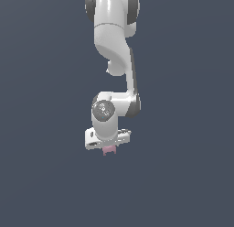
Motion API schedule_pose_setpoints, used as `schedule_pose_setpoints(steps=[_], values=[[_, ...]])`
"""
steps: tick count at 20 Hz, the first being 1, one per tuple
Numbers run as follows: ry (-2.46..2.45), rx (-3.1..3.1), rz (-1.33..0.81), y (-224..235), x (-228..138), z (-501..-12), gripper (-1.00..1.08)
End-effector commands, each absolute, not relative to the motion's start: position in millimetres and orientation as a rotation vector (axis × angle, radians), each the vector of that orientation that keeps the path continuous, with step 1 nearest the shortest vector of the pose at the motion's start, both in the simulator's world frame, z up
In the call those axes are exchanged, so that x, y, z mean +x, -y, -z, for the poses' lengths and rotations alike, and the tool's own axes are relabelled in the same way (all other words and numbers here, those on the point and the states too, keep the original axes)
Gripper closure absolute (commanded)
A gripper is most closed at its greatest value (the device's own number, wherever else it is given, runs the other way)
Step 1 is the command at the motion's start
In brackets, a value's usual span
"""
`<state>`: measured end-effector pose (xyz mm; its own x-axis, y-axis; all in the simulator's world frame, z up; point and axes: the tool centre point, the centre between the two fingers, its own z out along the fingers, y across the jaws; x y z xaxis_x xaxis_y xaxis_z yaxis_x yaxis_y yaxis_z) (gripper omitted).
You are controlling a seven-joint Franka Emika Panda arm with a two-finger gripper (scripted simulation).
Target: Pick up the object and move it to a goal position.
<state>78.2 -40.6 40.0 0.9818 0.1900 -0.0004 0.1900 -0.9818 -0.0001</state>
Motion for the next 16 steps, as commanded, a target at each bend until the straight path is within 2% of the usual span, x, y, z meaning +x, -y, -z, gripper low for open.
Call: schedule_pose_setpoints(steps=[1, 9, 16], values=[[0.300, -3.127, 0.000, 41, 78, -40, 1.08], [0.300, -3.127, 0.000, 37, 77, -41, 1.08], [0.300, -3.127, 0.000, 10, 64, -46, 1.08]])
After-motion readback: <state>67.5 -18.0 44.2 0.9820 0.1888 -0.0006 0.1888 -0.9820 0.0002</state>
